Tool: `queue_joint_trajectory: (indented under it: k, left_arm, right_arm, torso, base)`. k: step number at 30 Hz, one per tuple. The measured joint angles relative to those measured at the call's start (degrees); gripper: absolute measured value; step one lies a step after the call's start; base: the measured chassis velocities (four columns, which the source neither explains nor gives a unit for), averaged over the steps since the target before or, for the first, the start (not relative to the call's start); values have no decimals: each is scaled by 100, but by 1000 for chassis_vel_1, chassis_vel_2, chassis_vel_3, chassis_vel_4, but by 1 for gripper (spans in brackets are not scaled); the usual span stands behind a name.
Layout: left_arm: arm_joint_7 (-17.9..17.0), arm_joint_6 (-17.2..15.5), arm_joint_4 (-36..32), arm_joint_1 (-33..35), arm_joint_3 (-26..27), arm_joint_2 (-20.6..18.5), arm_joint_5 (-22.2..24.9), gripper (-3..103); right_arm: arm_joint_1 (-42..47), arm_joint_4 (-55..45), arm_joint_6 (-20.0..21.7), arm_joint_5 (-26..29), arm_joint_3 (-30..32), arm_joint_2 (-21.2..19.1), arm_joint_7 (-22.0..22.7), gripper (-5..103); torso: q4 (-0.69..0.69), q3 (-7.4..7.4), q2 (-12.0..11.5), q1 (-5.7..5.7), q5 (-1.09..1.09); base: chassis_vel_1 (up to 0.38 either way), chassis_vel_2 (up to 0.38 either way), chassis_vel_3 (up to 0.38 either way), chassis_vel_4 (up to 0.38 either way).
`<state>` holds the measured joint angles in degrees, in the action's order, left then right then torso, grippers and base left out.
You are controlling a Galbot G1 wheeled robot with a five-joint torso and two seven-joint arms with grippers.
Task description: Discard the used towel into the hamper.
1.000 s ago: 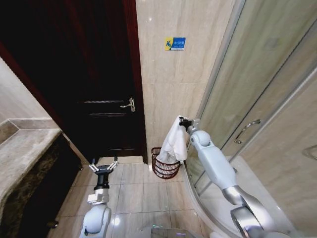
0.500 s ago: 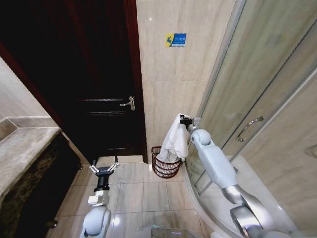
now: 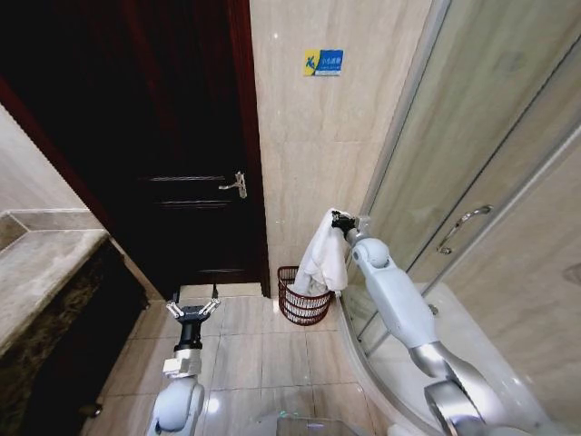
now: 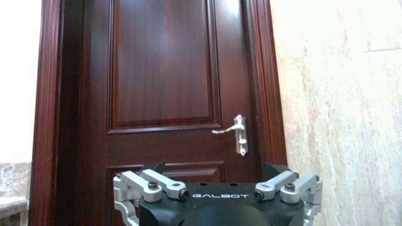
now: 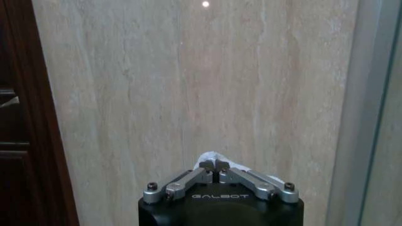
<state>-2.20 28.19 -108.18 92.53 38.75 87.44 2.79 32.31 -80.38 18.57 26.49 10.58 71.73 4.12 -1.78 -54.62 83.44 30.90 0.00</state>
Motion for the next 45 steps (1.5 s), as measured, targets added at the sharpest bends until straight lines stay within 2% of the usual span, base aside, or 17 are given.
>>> queue_joint_trajectory:
  k: [16,25,31,45]
  left_arm:
    - [24,11,34,9,-39,99,-106,100]
    - [26,27,34,28,-35,94,-109,100]
    - [25,61,85,53,-31,77,-111,100]
    - [21,116,108,106,-42,77,-136,100]
  right_arm:
    - [553,-290,-249,-445,266,66,-129,1]
    - [781,-443,-319,-581,464,153,-135,1]
    - [1253,-673,-486,-974,779,281,-164,1]
    - [1815,-1015,-546,-1025,1098,402,-285,1]
  torso:
    - [0,317,-590,-274,0]
    - [-1,448,-832,-384,-1]
    - [1,566,-1049,-485,0]
    - [0,792,-1463,-672,0]
  base:
    - [0,0,0,0]
    - [0,0,0,0]
    - [0,0,0,0]
    - [0,0,0,0]
